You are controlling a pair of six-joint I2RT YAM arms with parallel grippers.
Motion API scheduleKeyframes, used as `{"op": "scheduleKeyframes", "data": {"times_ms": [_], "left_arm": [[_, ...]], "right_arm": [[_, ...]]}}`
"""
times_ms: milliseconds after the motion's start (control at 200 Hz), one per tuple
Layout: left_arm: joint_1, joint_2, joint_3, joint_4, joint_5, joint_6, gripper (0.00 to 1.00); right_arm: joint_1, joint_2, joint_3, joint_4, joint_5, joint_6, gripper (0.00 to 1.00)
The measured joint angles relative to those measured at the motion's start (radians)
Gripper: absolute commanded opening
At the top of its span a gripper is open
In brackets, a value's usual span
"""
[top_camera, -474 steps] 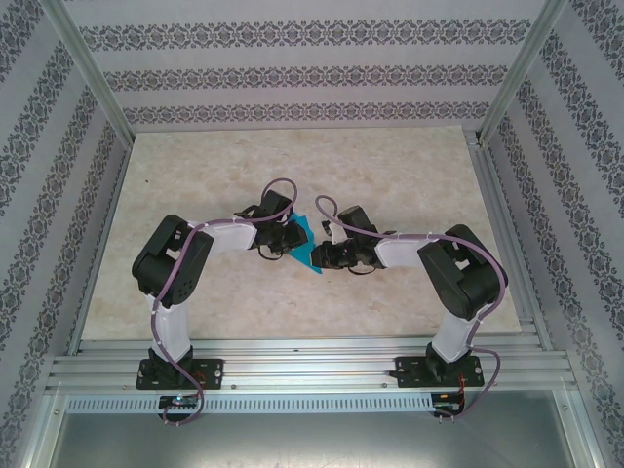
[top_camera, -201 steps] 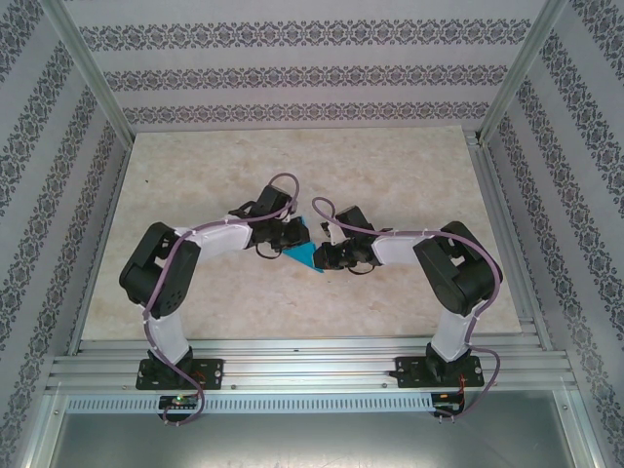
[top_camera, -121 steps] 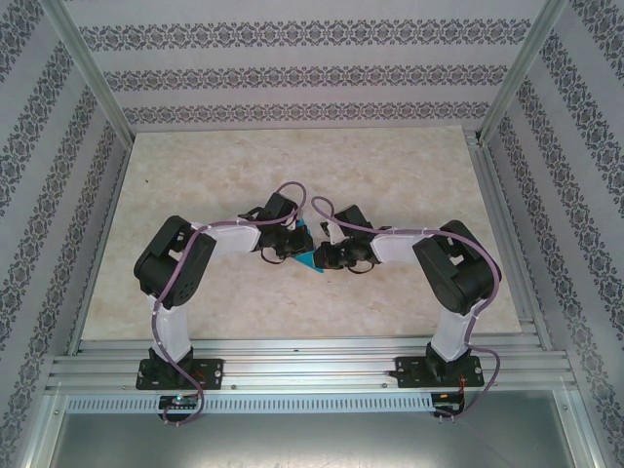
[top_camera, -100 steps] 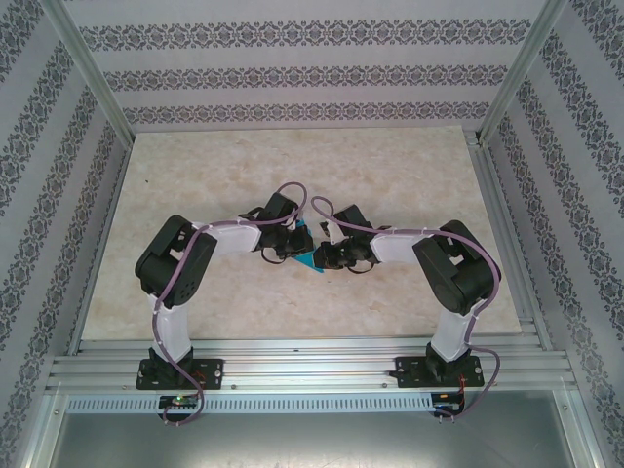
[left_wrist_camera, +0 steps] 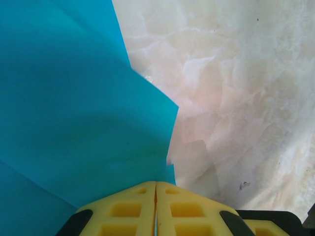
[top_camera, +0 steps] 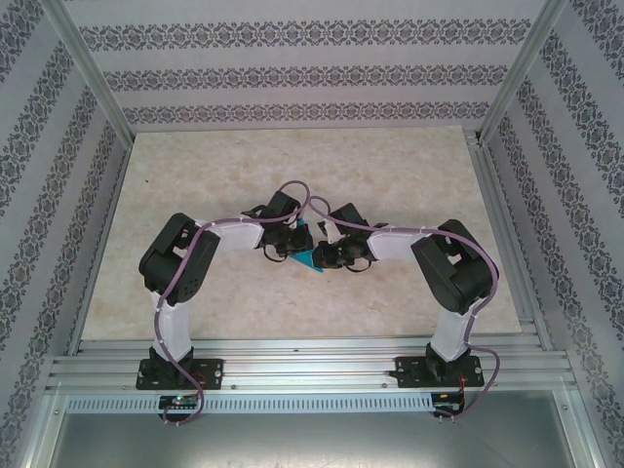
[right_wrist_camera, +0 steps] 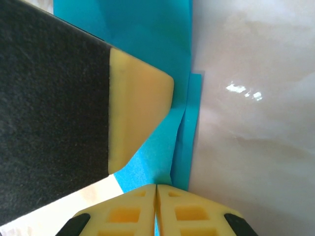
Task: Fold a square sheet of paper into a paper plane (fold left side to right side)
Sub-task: Fourth fold the wing at the center of the table.
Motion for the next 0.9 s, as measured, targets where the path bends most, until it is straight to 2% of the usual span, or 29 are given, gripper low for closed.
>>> {"op": "scheduleKeyframes", "data": {"times_ms": [330, 570, 899], "left_arm": [[0.003, 0.0, 0.0, -0.002, 0.0, 0.006, 0.16], [0.097, -0.002, -0.016, 0.024, 0.037, 0.065, 0.17], [0.127, -0.005, -0.025, 0.041, 0.046, 0.103, 0.16]], "right_arm": [[0.002, 0.003, 0.005, -0.002, 0.005, -0.005, 0.1], [0.002, 0.004, 0.004, 0.0, 0.006, -0.005, 0.1], [0.002, 0.005, 0.004, 0.001, 0.006, -0.005, 0.1]]}}
